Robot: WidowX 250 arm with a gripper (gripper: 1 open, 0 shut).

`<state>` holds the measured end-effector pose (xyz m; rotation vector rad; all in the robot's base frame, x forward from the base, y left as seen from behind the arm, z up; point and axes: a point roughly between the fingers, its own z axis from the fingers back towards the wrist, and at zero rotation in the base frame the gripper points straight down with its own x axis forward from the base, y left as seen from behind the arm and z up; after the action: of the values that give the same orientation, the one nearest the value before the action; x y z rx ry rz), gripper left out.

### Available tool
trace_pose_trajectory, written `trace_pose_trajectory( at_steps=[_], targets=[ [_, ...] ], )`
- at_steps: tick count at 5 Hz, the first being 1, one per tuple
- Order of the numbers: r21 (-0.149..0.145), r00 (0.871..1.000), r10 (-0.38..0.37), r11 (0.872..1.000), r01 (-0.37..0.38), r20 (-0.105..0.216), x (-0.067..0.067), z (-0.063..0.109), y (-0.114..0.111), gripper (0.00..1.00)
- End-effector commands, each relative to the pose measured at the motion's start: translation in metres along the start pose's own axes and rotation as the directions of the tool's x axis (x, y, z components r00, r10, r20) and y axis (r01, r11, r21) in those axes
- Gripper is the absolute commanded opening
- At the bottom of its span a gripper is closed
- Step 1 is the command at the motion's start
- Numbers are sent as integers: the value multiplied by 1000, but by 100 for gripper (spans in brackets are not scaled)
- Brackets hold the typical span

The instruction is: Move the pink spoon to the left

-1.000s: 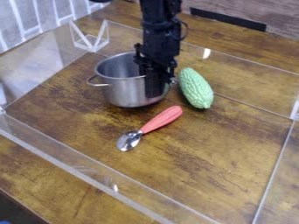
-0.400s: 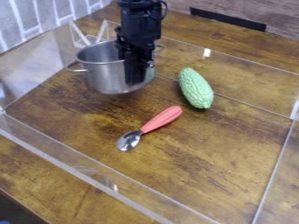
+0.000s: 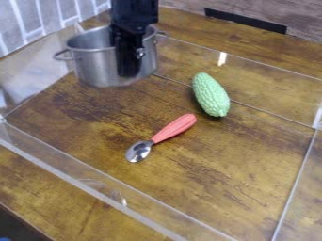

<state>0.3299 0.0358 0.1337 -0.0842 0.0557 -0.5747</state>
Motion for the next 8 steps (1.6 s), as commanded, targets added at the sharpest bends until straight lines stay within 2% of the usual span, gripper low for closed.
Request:
trace_pose_trajectory(
  at_steps=[1,2,3,4,5,6,8],
  targets=[
    [56,995,-59,997,55,76,-11,30,-23,0],
    [38,992,-90,995,87,84,-22,20,-40,0],
    [12,988,-124,992,124,97,-19,-2,-43,100],
    [-3,984,-140,990,141,114,-13,-18,-40,0],
    [-7,984,-142,990,144,110,-10,-29,-30,0],
    [21,981,-149,989,147,121,-3,-21,-36,0],
    [90,964,-228,972,217,137,4,-27,-49,0]
  ],
)
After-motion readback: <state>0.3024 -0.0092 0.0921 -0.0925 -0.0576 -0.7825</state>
